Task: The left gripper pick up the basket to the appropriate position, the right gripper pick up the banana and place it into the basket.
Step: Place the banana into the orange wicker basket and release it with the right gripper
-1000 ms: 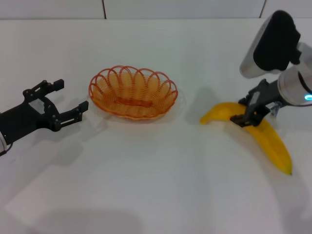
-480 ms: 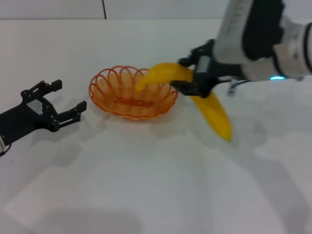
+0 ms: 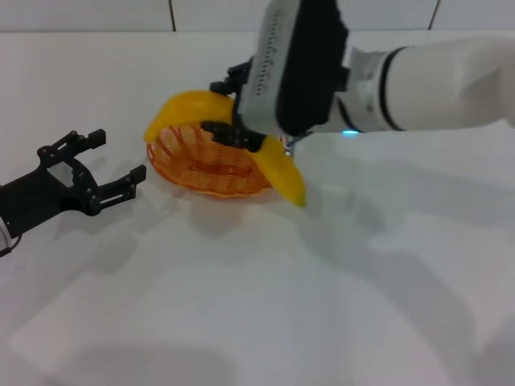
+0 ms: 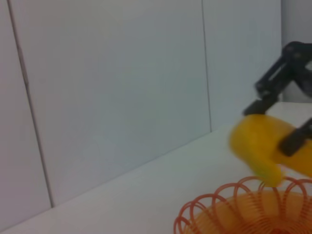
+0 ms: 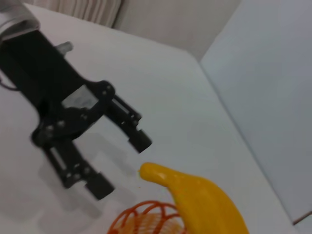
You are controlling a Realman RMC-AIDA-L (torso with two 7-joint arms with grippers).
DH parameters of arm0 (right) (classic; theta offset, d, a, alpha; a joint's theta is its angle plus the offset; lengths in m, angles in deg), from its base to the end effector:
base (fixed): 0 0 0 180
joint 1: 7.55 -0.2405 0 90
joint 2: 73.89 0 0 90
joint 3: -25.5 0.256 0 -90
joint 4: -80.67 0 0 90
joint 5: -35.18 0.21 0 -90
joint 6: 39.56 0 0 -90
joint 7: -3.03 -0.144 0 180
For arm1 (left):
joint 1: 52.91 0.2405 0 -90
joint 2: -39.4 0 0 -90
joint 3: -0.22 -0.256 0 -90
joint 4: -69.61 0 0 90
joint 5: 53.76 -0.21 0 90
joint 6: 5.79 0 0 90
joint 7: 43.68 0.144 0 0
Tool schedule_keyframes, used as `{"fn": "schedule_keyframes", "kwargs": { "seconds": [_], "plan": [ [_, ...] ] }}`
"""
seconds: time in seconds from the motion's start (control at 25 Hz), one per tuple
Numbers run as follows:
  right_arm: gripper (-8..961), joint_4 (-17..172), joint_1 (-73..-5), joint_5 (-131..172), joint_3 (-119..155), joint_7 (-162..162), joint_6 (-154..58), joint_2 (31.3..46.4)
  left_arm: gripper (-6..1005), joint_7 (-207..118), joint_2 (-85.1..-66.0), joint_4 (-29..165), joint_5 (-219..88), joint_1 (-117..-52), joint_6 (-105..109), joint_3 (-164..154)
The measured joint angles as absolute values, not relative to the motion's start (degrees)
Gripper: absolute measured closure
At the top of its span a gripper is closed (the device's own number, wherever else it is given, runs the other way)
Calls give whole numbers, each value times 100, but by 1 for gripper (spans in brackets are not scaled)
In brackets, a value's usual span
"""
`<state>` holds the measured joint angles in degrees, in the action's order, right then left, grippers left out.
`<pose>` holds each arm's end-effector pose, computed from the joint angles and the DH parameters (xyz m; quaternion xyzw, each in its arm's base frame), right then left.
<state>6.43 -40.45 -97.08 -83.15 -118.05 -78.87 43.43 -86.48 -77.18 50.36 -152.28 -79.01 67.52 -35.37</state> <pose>0.1005 0.3696 -0.0841 -0.9619 -0.0615 -0.0023 0.2664 -0.3254 0.3241 -0.0080 -0.9011 -0.1415 -0.2247 0.3429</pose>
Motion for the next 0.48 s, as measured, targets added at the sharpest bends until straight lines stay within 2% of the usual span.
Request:
{"fn": "schedule_keyframes", "kwargs": {
  "seconds": [0.48],
  "plan": [
    [447, 1112, -4380, -9760, -8616, -11809, -7375, 4344, 108, -8648, -7732, 5036, -15229, -7913, 6768, -3540]
  ]
}}
